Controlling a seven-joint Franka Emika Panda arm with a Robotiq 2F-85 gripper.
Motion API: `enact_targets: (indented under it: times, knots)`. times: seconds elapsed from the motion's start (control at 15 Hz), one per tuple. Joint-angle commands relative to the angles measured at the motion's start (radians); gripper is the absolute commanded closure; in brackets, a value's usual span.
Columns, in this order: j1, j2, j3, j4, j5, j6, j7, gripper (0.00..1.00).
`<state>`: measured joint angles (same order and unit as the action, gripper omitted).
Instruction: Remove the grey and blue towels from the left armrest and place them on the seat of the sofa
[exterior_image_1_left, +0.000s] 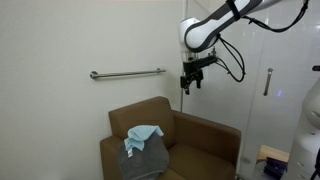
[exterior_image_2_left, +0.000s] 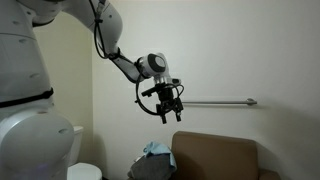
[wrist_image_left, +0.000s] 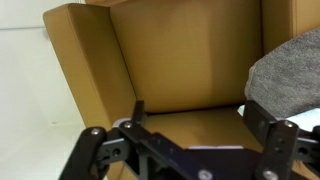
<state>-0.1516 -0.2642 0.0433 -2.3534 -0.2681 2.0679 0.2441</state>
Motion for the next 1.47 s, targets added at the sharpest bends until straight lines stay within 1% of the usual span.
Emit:
enact_targets:
  times: [0.0,0.27,0.53,0.87,1.07,1.4]
  knots:
    - [0.020,0.017,-0.022,0.026,-0.012,0.002,0.005,0.00]
    - [0.028,0.072,-0.023,0.107,-0.040,0.015,-0.004,0.00]
    - [0.053,0.180,-0.026,0.236,-0.061,0.066,-0.063,0.00]
    - [0.105,0.366,-0.027,0.414,-0.014,0.123,-0.235,0.00]
    - [0.132,0.479,-0.017,0.512,-0.007,0.108,-0.333,0.00]
    - [0.162,0.624,0.026,0.604,0.032,0.106,-0.540,0.00]
